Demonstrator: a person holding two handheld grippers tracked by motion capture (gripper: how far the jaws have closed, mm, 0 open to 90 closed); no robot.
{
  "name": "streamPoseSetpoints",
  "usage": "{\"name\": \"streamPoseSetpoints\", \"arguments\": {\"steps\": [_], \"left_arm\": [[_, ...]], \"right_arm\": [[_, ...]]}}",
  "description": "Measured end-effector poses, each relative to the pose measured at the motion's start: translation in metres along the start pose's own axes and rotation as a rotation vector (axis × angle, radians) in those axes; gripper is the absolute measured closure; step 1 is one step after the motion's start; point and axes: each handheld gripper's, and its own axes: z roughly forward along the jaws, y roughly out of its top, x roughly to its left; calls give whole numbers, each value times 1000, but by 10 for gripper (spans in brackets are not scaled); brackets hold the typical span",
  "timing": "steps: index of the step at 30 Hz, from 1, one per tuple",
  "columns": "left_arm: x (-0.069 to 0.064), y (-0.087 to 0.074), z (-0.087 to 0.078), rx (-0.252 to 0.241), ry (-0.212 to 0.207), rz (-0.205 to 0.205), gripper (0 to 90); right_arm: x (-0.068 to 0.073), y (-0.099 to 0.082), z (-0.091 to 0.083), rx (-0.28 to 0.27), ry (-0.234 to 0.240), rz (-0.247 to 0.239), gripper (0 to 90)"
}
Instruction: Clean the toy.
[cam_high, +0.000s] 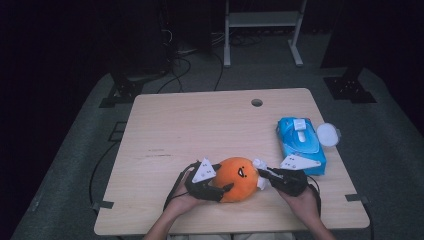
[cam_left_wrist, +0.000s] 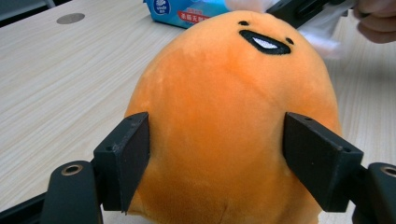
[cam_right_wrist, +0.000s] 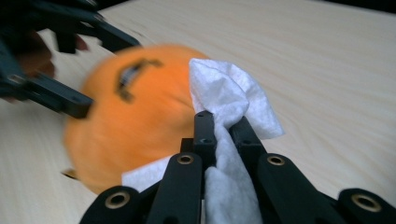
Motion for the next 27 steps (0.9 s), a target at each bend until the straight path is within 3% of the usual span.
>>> {"name": "streamPoseSetpoints", "arguments": {"steps": [2, 9, 11, 16, 18, 24, 27], "left_arm": [[-1, 1, 1, 3, 0, 6, 246], [-6, 3, 2, 5, 4, 28, 247], [-8, 4, 2, 4, 4, 36, 247], [-11, 5, 2, 6, -1, 52, 247], [-12, 6, 3, 6, -2, 56, 247], [-18, 8, 5, 5, 0, 74, 247], [-20, 8, 5, 7, -2, 85, 247]], "right_arm": [[0, -1, 0, -12, 21, 17, 827], [20, 17, -4, -103, 96, -12, 827], [22, 17, -3, -94, 95, -26, 827], [2, 9, -2, -63, 41, 29, 827], [-1, 7, -4, -64, 50, 51, 827], [27, 22, -1, -108, 174, -8, 827], [32, 21, 6, -80, 163, -39, 826]]}}
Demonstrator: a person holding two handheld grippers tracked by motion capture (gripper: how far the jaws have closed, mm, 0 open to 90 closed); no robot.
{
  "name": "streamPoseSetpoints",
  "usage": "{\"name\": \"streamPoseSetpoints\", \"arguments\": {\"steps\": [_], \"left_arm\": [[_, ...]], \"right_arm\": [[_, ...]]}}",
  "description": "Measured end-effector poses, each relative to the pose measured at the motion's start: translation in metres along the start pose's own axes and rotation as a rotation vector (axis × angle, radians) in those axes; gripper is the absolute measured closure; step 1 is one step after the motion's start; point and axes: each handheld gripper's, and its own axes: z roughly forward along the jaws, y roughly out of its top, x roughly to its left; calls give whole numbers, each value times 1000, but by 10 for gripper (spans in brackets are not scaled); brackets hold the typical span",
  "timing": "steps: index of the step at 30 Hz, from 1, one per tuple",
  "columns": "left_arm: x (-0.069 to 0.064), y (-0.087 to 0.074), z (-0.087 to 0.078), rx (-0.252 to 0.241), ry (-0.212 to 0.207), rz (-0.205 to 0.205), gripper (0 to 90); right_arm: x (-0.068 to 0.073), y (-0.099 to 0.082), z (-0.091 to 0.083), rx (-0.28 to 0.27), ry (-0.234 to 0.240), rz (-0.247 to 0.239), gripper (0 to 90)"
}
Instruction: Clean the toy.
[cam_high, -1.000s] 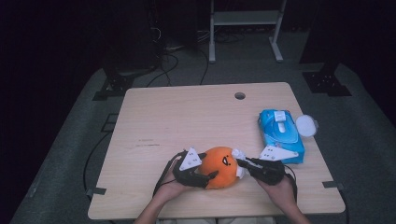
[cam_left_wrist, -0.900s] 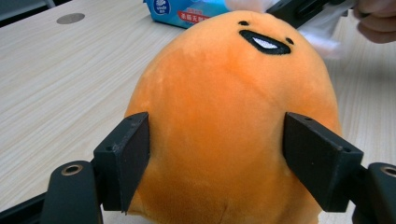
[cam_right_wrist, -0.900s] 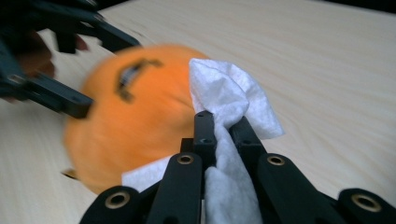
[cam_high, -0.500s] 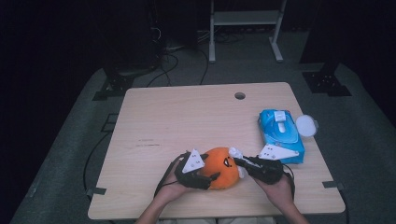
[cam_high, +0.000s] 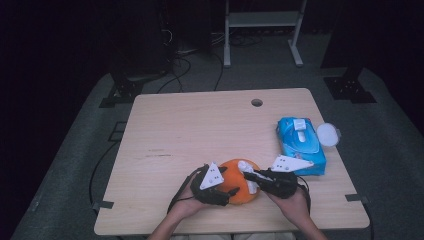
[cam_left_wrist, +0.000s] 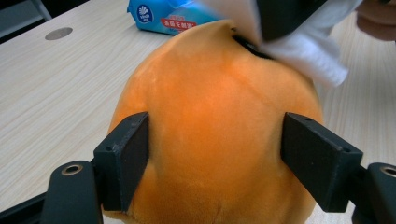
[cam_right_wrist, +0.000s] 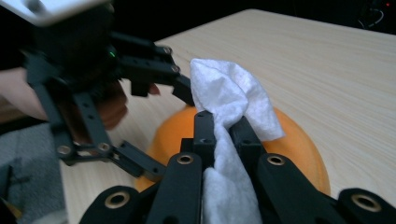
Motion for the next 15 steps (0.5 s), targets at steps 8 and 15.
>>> {"name": "streamPoseSetpoints", "arguments": {"steps": [8, 15], "left_arm": [[-5, 3, 3, 4, -7, 22, 246], [9, 9, -8, -38, 13, -60, 166]], "right_arm": [[-17, -6, -7, 5, -65, 46, 825], [-21, -9, -6, 35, -79, 51, 825]]}}
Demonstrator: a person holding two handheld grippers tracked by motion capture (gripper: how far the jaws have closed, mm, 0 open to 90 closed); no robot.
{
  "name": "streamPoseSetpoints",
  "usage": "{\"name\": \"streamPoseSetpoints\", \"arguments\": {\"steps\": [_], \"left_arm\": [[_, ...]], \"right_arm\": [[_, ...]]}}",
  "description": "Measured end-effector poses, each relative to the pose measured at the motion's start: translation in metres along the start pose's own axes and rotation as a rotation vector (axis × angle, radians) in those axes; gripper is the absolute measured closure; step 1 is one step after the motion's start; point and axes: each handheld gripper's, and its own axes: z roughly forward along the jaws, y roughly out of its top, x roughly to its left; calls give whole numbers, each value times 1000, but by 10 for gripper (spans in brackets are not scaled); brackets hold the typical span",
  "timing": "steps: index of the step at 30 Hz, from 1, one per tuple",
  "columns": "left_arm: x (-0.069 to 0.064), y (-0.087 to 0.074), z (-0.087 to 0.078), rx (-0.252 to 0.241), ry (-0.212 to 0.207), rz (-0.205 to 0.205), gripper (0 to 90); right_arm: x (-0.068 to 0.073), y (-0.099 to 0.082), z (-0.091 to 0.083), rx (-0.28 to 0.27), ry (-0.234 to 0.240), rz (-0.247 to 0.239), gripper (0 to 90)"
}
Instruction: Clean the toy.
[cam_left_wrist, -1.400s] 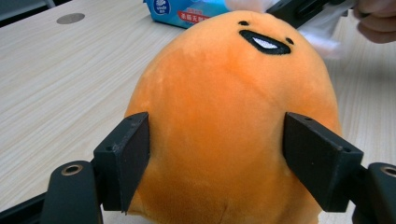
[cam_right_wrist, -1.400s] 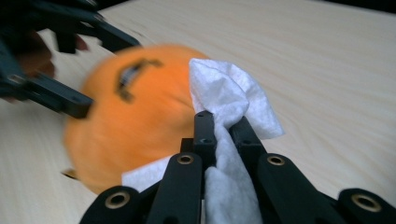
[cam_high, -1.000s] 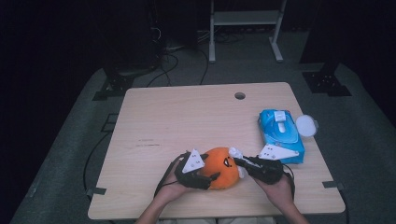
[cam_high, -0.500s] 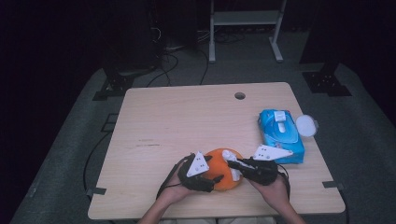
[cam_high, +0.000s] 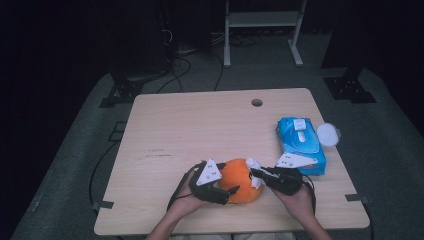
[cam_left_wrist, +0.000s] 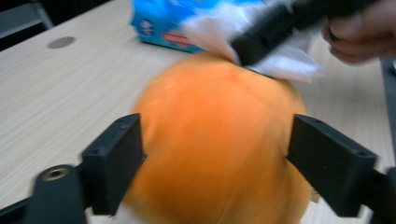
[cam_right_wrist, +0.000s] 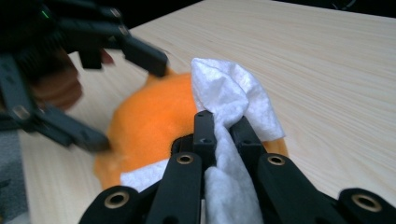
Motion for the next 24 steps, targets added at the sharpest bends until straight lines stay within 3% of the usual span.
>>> {"name": "streamPoseSetpoints", "arguments": {"steps": [2, 5, 7, 10, 15, 17, 21, 23, 24], "left_arm": [[0, -4, 3, 23, 0, 3, 173], [-6, -8, 9, 45, 1, 32, 213], [-9, -7, 10, 45, -6, 47, 220], [-9, -5, 8, 51, -10, 58, 221], [4, -1, -5, -29, -8, -16, 169], [8, -2, -4, -11, 21, -39, 129], [11, -8, 3, 22, -26, -121, 117], [7, -11, 9, 40, -61, -112, 168], [4, -13, 11, 34, -48, -86, 205]], "right_arm": [[-2, -1, -2, -1, 0, 8, 826], [6, 4, 0, -12, 14, -1, 825], [15, 9, 3, -25, 58, -28, 825], [25, 13, 11, 0, 52, -81, 825], [15, 6, 9, 13, 57, -44, 826], [13, 4, 6, 19, 56, -41, 827], [12, 2, 2, 18, 57, -40, 826], [17, 3, 3, 16, 66, -52, 826], [19, 4, 4, 8, 78, -51, 826]]}}
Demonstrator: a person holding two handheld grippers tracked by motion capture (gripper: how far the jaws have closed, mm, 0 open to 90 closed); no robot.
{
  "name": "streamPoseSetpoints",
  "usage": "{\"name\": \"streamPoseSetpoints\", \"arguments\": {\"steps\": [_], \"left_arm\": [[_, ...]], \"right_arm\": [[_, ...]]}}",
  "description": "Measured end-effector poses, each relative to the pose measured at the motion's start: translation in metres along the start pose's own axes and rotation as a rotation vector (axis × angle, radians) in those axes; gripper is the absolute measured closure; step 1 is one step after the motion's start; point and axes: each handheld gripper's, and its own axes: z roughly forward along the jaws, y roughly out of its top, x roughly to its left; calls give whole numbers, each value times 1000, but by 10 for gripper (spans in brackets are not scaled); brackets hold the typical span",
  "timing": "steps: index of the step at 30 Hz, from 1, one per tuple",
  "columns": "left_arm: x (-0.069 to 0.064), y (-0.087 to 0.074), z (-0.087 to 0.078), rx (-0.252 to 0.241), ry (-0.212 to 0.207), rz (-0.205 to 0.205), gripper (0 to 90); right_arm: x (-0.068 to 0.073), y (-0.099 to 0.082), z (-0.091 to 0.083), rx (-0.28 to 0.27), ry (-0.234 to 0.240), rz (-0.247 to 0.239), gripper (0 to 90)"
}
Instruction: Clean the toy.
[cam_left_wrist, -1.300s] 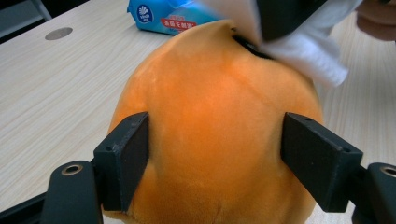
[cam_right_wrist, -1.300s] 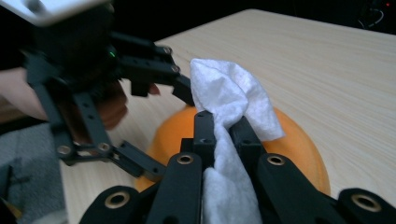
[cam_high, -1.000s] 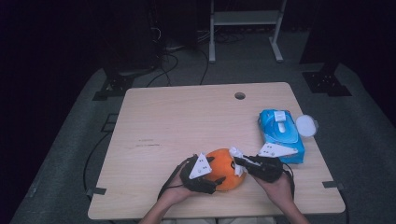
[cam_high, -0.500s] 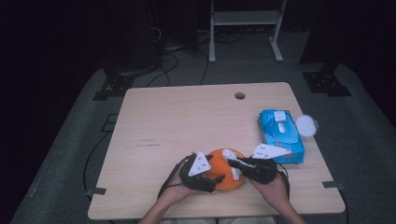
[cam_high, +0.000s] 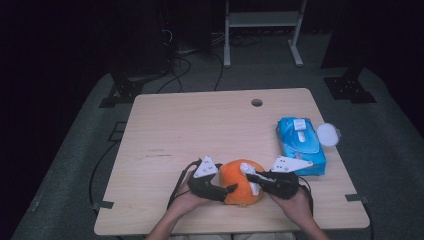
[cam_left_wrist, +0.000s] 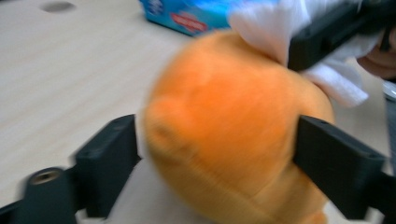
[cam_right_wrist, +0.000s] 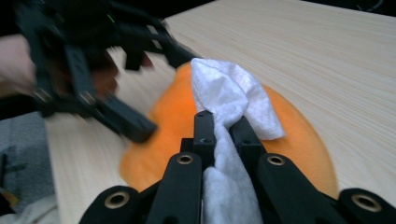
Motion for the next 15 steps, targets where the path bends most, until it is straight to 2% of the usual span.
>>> {"name": "streamPoseSetpoints", "arguments": {"steps": [4, 6, 10, 12, 15], "left_arm": [[-8, 4, -2, 0, 18, 88, 311], [-9, 4, -3, -3, 15, 93, 314], [-10, 5, -3, -25, -8, 73, 282], [-13, 7, -1, -21, 1, 101, 278], [-17, 8, -1, -15, 8, 137, 280]], "right_arm": [[8, 7, 5, -13, 35, -37, 826], [6, 9, 6, -4, 12, -51, 825], [-7, 6, -1, -14, -25, -8, 826], [-3, 5, -2, -19, -18, -4, 826], [12, 6, 5, -27, 50, -35, 825]]}}
